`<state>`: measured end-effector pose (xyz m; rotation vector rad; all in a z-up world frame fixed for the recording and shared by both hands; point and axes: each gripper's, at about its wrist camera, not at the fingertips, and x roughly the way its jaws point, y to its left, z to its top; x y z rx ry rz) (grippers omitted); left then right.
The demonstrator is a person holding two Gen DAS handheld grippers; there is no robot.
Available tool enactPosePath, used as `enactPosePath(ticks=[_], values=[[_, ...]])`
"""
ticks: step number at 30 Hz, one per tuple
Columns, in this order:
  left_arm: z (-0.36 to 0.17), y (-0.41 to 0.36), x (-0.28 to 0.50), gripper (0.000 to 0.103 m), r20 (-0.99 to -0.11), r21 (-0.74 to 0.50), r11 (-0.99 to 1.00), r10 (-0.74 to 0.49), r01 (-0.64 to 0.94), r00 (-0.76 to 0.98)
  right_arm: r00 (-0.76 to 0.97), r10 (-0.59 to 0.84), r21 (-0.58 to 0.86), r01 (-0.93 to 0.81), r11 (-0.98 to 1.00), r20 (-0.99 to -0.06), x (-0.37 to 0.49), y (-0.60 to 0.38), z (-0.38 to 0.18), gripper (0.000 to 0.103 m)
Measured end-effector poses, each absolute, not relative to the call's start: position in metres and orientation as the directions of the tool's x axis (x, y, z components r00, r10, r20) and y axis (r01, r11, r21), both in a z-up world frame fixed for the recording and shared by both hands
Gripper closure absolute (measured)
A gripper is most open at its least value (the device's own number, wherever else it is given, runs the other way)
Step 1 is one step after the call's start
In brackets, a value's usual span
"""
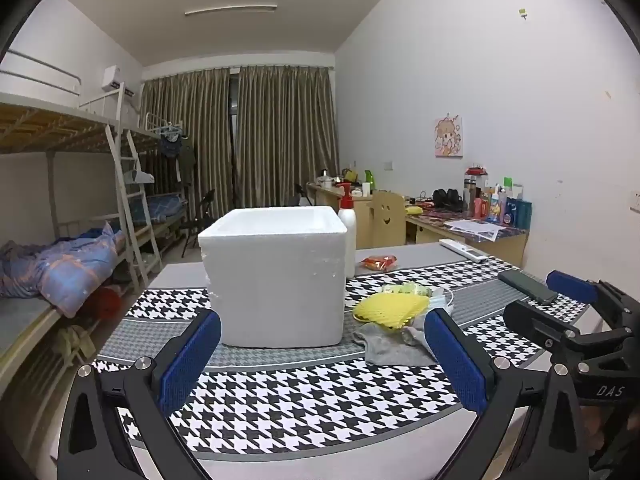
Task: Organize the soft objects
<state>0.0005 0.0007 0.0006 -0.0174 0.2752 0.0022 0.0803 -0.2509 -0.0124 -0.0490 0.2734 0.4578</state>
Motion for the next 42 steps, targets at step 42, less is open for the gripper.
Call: enactPosePath(ticks=[42], values=[[0.005, -0.001, -0.011, 0.001, -0.234, 0.0, 0.999, 0.044, -0.045, 0.971, 0.862, 0.44, 0.015, -0.451, 0.892, -0.252, 0.073, -0.252, -0.007, 0.001]])
